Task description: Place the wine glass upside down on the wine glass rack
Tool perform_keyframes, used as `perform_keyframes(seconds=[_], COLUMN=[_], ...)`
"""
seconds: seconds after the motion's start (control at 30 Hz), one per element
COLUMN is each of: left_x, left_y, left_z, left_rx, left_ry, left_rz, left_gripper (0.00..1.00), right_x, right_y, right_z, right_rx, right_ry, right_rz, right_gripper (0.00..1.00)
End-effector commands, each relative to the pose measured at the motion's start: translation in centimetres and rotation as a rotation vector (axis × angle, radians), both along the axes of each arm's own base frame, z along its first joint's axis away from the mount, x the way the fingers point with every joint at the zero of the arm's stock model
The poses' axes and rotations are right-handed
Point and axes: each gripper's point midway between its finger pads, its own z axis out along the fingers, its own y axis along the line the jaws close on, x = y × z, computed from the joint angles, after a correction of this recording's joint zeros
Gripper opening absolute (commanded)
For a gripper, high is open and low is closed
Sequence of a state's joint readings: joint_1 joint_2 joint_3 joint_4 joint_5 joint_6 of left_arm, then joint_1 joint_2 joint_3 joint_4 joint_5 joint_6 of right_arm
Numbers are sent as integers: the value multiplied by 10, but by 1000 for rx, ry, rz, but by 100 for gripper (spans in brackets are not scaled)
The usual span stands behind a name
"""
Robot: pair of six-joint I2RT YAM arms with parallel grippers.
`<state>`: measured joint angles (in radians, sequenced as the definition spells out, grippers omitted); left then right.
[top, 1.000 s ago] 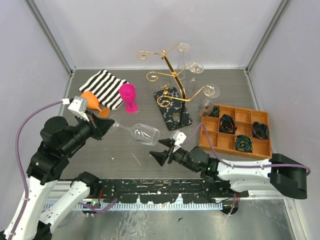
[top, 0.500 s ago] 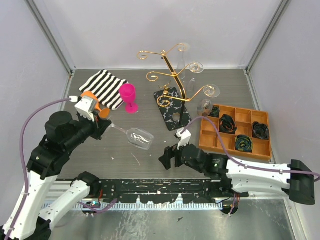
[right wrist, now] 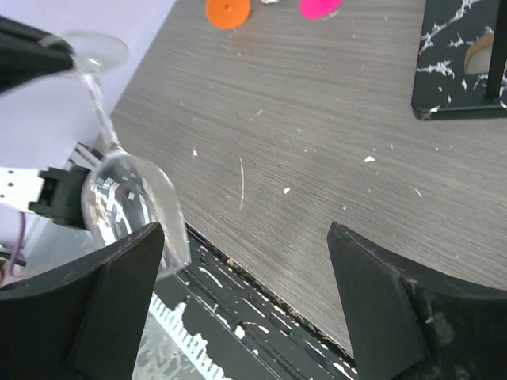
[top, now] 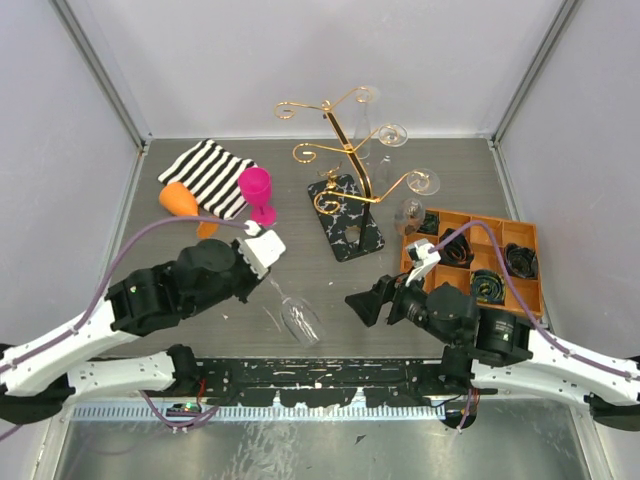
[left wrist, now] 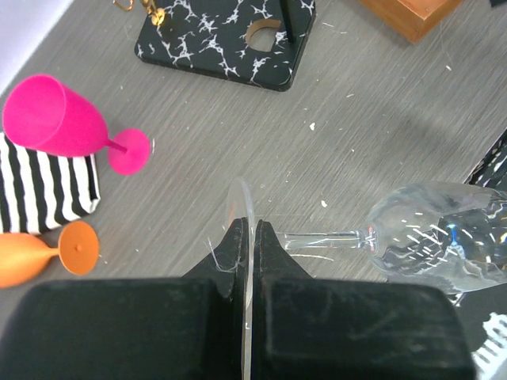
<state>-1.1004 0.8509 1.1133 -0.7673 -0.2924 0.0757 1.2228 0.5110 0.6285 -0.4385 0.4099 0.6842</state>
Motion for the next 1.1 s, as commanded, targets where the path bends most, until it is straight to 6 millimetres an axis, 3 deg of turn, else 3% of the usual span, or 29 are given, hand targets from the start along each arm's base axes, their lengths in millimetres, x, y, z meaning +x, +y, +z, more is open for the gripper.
perform_keyframes(seconds=[0.0,0.3,0.57,0.9,1.07], left_x=[4,-12,-33,-46,-51], left_y=[-16,-57,-90,-92,-93], left_z=[28,30,24,19,13], left_rx=[0,-22,15,12,28], left_ry=[-141,-136,-144,-133,-129], left_rz=[-14,-140,-246,-302,-313], left_gripper=[0,0,0,0,0], right_x=[-4,-27,-33,-30,-32], right_y=[-3,31,66,104,113], right_z=[26,50,46,24,21], right_rx=[0,78,136,99,103], right_ry=[-46,-28,-30,3,20], right_rz=[38,224,318,376,397], right_gripper=[89,67,64,52,43])
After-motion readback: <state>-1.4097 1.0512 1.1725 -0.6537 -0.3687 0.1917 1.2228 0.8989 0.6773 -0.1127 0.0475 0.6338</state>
